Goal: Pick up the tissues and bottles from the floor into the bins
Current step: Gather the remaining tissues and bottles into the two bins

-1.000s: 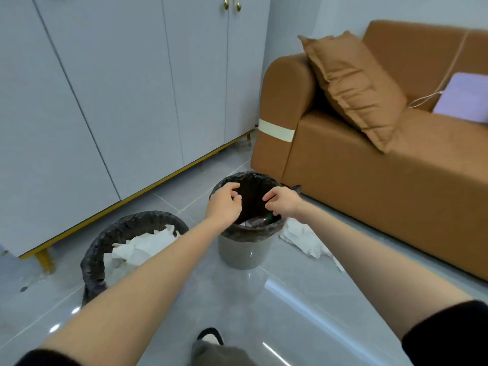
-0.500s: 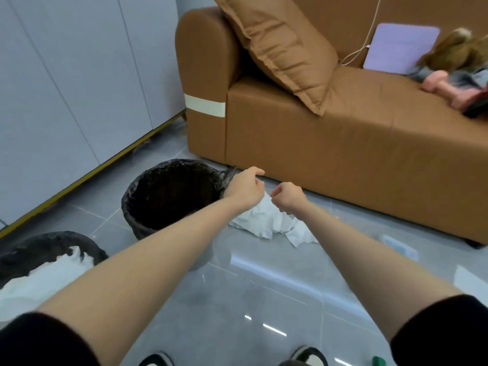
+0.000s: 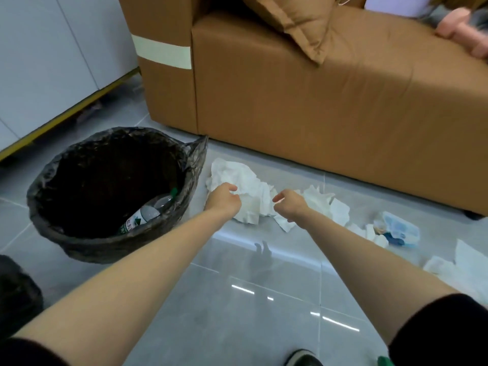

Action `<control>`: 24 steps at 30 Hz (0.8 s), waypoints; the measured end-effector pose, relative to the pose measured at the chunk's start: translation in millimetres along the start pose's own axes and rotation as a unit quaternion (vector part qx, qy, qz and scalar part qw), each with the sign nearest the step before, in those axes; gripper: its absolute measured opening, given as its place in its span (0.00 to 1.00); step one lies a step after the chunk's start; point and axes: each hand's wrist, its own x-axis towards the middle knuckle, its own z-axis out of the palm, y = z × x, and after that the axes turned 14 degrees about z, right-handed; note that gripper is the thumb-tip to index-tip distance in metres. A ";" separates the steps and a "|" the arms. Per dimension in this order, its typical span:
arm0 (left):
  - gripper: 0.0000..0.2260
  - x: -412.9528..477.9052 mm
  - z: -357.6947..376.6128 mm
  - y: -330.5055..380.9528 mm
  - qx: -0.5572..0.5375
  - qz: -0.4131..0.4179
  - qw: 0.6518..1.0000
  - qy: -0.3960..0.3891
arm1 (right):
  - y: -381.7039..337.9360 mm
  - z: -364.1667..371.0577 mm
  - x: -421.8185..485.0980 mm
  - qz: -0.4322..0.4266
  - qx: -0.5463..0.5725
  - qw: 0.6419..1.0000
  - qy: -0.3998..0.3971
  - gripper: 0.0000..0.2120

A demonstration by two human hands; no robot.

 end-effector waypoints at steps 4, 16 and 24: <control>0.17 5.8 16.0 -33.5 -0.036 -0.019 0.999 -0.016 | 14.6 16.9 18.7 0.070 0.127 0.987 -0.069 0.18; 0.15 -9.2 43.4 -101.9 -0.062 -0.049 0.995 -0.067 | 28.6 49.5 39.5 0.173 0.338 0.908 -0.176 0.22; 0.15 -5.0 36.0 -99.6 -0.067 -0.029 0.995 -0.060 | 37.5 58.5 34.4 0.092 0.420 0.902 -0.050 0.12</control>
